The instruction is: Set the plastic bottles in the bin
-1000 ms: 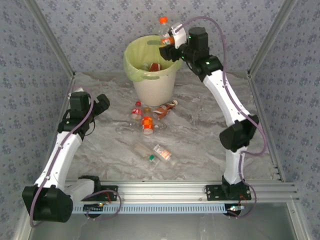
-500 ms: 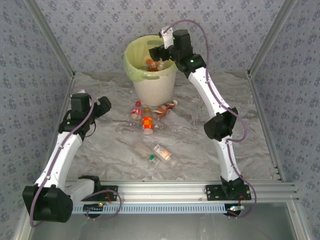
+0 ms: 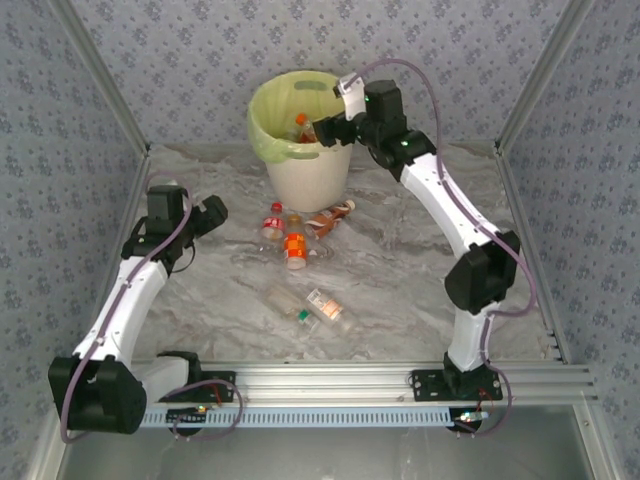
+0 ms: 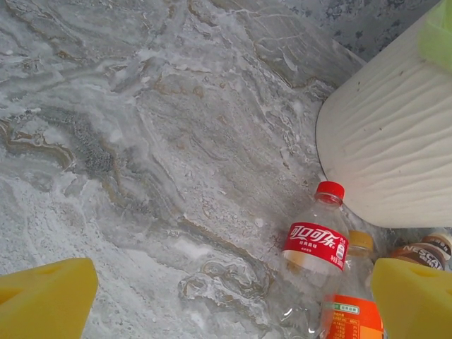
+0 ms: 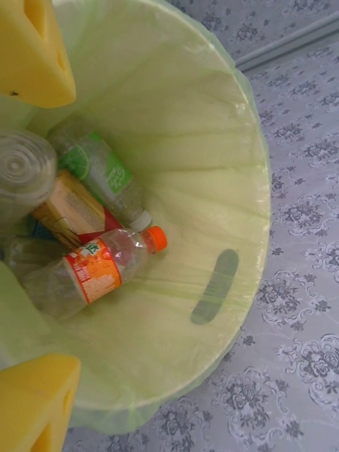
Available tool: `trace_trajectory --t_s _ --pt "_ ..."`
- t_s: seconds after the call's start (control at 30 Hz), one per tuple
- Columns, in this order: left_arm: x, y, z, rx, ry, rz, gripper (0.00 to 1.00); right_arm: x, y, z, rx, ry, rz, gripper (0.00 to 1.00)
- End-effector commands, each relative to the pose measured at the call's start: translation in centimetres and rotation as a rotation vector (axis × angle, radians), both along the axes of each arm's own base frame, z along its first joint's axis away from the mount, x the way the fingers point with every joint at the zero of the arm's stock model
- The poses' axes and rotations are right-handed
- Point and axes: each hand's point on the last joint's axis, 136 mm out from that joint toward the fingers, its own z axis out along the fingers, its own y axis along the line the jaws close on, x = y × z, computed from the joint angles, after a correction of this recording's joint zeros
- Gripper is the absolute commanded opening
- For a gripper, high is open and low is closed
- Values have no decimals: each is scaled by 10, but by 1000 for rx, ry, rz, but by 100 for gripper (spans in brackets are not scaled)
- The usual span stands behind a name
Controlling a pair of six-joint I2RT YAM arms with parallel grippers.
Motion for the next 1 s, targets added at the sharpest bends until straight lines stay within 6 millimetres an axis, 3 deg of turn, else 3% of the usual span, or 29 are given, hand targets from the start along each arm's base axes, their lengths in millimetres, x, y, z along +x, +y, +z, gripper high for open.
trace_trajectory --t_s 0.0,0.17,0.43,0.63,0.7,0.97 --pt "3 -4 2 -11 0 -31 99 -19 -11 34 68 -86 -24 93" --pt "8 -14 -4 -44 21 -72 99 -45 -40 24 89 -66 -113 100" --pt "18 -35 -25 -124 68 -146 99 -80 -117 -14 220 37 -473 100" --pt "22 -49 -48 -138 130 -179 99 -101 -145 -36 223 57 -575 100" --pt "22 -55 -56 -140 154 -193 99 -107 -156 -54 212 92 -623 100" --pt "23 -99 -85 -94 256 -344 99 -118 -184 -82 198 133 -756 100"
